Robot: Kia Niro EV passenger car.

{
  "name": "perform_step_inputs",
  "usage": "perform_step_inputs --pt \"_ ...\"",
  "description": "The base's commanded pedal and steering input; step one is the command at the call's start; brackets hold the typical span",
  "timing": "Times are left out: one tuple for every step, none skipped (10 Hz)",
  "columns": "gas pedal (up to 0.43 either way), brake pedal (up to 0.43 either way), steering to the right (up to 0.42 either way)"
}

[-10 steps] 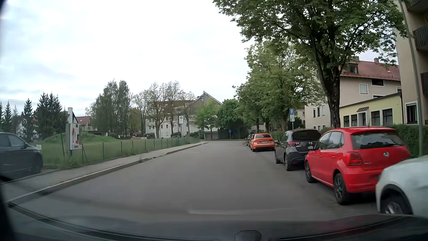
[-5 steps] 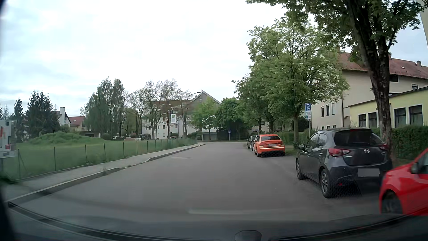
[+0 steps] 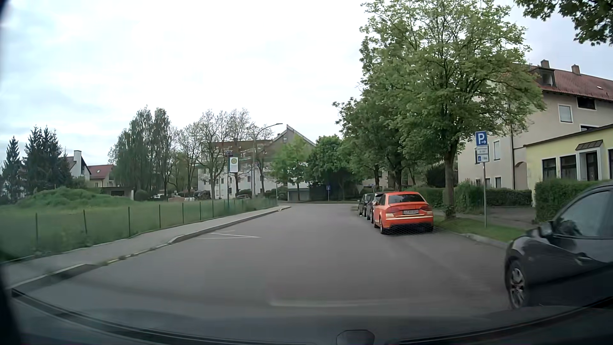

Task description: Follow the waypoints while adhering to traffic rules and regulations

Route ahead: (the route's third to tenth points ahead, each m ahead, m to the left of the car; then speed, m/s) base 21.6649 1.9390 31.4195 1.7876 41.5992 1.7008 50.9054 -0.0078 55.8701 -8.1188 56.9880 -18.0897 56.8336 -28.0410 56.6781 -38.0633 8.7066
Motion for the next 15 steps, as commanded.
perform_step_inputs --pt "0.059 0.0 -0.002" --pt "0.059 0.0 -0.002" --pt "0.059 0.0 -0.002" --pt "0.059 0.0 -0.002" --pt "0.059 0.0 -0.002" --pt "0.059 0.0 -0.002" --pt "0.047 0.0 -0.002" --pt "0.039 0.0 -0.002" --pt "0.039 0.0 -0.002" --pt "0.028 0.0 -0.002" --pt "0.028 0.0 -0.002" --pt "0.028 0.0 -0.002" --pt "0.02 0.0 -0.001" --pt "0.0 0.0 0.0" --pt "0.0 0.0 0.004"
